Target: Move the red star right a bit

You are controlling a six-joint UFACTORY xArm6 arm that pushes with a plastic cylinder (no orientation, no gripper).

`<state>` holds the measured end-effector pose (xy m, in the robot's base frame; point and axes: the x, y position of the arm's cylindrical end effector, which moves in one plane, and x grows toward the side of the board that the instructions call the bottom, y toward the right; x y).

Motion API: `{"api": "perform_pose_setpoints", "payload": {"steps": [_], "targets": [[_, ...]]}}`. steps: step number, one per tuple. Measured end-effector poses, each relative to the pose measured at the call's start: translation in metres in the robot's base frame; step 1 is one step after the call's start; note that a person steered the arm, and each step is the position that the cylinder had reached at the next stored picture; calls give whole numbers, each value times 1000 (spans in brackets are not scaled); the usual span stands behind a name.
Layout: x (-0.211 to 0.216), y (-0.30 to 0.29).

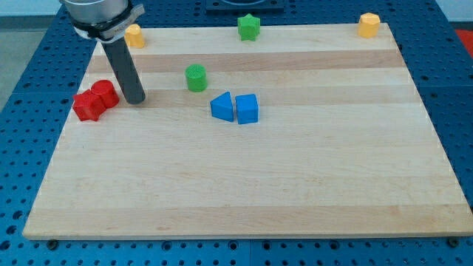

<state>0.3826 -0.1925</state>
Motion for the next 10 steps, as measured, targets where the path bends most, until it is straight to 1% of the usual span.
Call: {"api": "perform_pose_setpoints", "payload": {"steps": [1,2,3,4,5,8,9,10], "targets": [[-21,-2],[-51,-12],[-62,-67],[-58,-112],[-55,-112],[24,-108],[61,-94],[77,-66]]}}
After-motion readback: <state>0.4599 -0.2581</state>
